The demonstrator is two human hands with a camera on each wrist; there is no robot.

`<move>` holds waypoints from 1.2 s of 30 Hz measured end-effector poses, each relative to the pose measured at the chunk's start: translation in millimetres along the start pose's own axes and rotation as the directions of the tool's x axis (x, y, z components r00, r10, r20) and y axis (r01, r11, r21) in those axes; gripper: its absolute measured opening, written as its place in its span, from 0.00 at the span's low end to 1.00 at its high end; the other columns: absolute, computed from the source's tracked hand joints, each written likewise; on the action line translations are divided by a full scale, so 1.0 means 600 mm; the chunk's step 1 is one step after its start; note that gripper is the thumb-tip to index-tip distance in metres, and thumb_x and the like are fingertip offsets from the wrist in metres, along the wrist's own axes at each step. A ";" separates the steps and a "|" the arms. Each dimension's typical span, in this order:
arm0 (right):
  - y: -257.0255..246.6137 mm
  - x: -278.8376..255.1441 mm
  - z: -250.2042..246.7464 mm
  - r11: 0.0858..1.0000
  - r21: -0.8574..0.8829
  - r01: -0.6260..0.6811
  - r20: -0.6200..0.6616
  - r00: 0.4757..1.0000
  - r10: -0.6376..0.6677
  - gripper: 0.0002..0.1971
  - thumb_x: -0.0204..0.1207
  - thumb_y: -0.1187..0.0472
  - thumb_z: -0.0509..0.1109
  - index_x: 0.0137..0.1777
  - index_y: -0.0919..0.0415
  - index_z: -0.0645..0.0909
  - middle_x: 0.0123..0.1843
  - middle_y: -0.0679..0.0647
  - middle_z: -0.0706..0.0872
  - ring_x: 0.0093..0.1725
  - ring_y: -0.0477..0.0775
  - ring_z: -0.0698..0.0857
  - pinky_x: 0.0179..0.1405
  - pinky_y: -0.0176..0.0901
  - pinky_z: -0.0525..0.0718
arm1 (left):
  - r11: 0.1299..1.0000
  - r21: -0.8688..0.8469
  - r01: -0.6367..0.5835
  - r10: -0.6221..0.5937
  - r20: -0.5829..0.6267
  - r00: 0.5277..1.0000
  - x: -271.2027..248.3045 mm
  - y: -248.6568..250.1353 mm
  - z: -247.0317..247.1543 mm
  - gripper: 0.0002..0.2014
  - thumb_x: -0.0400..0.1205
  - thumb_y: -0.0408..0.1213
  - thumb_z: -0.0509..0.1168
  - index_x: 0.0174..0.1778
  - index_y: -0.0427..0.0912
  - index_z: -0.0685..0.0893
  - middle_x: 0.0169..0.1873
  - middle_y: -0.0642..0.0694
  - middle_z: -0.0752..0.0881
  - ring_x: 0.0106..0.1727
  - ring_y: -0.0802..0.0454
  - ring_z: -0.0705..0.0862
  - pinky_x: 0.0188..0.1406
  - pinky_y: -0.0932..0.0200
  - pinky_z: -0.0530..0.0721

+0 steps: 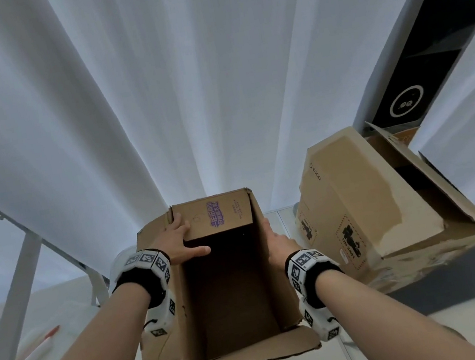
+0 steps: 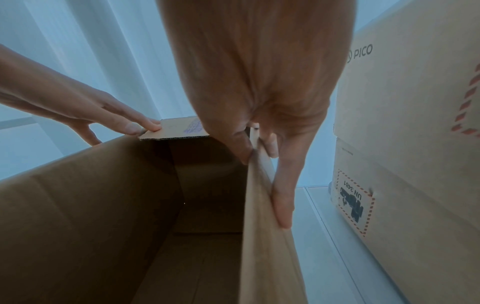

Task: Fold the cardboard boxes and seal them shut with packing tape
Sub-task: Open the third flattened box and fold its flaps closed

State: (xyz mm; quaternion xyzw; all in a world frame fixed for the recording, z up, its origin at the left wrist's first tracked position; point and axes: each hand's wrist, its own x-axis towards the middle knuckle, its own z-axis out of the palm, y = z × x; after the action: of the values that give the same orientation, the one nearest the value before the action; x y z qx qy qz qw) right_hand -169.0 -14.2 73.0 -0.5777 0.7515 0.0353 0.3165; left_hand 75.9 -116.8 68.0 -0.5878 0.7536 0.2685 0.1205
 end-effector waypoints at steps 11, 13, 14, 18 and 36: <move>-0.025 -0.037 -0.066 0.994 -0.078 0.078 0.109 0.992 -0.069 0.31 0.82 0.58 0.70 0.84 0.58 0.66 0.87 0.58 0.60 0.83 0.66 0.64 0.80 0.57 0.69 | 0.995 0.066 0.076 -0.081 0.071 0.994 0.003 0.012 0.017 0.53 0.72 0.79 0.55 0.88 0.51 0.52 0.87 0.50 0.38 0.87 0.33 0.42 0.86 0.36 0.48; -0.046 -0.062 -0.085 0.977 -0.069 0.201 0.207 0.961 -0.183 0.28 0.80 0.46 0.72 0.77 0.55 0.77 0.79 0.55 0.76 0.77 0.58 0.75 0.75 0.50 0.75 | 0.994 0.073 0.086 -0.091 0.073 0.993 -0.002 0.019 0.015 0.52 0.73 0.80 0.53 0.88 0.52 0.52 0.87 0.50 0.38 0.86 0.32 0.41 0.85 0.36 0.47; -0.058 -0.077 -0.090 0.969 -0.056 0.240 0.292 0.932 -0.214 0.28 0.78 0.39 0.71 0.74 0.52 0.80 0.75 0.53 0.80 0.74 0.55 0.77 0.73 0.50 0.76 | 0.993 0.078 0.090 -0.096 0.077 0.992 -0.003 0.021 0.013 0.52 0.73 0.80 0.52 0.88 0.52 0.52 0.87 0.50 0.38 0.87 0.32 0.42 0.86 0.36 0.48; -0.090 -0.130 -0.086 0.942 -0.031 0.335 0.679 0.698 -0.226 0.34 0.72 0.30 0.71 0.76 0.42 0.75 0.77 0.48 0.77 0.77 0.55 0.73 0.77 0.58 0.69 | 0.995 0.050 0.082 -0.087 0.091 0.992 -0.011 0.015 0.000 0.58 0.67 0.85 0.45 0.88 0.50 0.55 0.88 0.50 0.40 0.88 0.39 0.48 0.86 0.39 0.51; -0.049 -0.065 0.020 0.974 -0.100 0.201 0.354 0.923 -0.154 0.26 0.74 0.56 0.80 0.70 0.60 0.78 0.67 0.59 0.84 0.65 0.59 0.83 0.57 0.47 0.82 | 0.997 -0.046 -0.059 0.067 0.181 0.981 -0.052 -0.010 -0.008 0.75 0.45 0.88 0.61 0.88 0.57 0.47 0.86 0.58 0.35 0.88 0.45 0.43 0.85 0.37 0.51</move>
State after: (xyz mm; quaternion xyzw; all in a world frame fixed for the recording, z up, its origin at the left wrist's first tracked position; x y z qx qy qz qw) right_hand -132.5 14.0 92.9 -0.6485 0.6250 0.1572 0.4051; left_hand 90.7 -94.4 85.9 -0.5389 0.7520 0.3401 0.1686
